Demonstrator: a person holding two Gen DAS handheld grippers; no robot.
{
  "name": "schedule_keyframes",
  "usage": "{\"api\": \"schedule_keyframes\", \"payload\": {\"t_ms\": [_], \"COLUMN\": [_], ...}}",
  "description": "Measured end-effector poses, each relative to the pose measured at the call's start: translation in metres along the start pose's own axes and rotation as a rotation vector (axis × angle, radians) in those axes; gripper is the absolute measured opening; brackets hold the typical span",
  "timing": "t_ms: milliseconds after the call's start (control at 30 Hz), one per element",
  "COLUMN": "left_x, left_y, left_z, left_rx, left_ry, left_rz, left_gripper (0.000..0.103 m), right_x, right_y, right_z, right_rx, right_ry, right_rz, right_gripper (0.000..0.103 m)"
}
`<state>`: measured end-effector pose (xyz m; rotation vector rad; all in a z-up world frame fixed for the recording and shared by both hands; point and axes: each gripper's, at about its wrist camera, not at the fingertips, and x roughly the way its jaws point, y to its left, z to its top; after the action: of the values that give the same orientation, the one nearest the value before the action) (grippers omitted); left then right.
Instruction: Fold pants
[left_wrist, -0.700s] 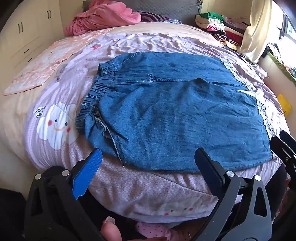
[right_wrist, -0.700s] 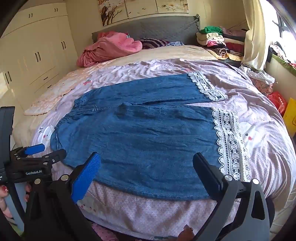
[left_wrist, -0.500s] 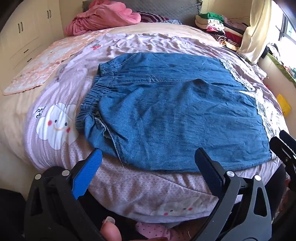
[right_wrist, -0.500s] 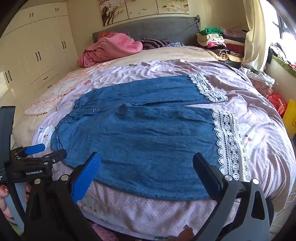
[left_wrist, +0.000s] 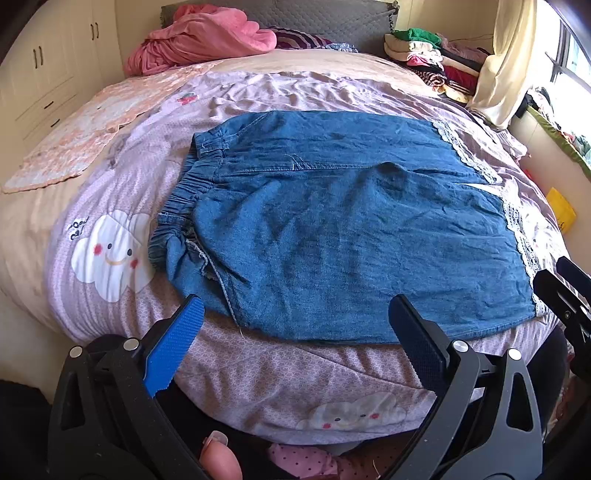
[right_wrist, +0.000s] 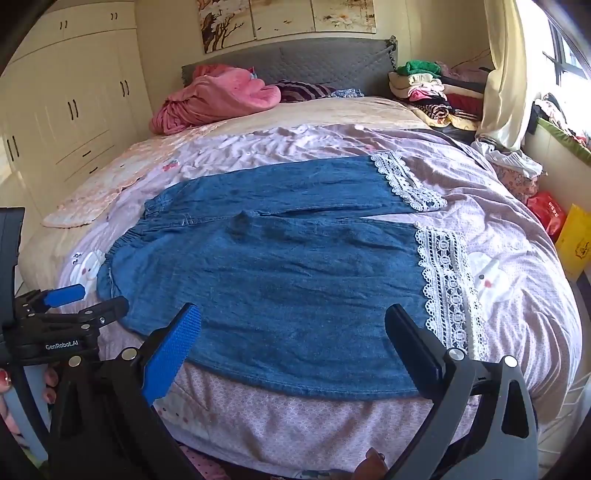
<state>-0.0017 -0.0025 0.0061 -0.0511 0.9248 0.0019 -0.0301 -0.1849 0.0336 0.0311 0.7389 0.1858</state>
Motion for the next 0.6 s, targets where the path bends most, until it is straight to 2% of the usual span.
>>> {"api": "schedule_keyframes", "payload": {"t_ms": [600], "left_x": [-0.0033], "left_y": [0.0006], "left_z": [0.0029], "left_rx": [0.0], "left_ry": [-0.004], "left_rz": [-0.001], "left_gripper": [0.094], "right_x": [-0.0005], "right_y": [-0.0001], "right_z": [-0.0009], "right_rx": [-0.001], "right_ry": [0.003], "right_rz": [-0.007], "right_gripper": [0.099]}}
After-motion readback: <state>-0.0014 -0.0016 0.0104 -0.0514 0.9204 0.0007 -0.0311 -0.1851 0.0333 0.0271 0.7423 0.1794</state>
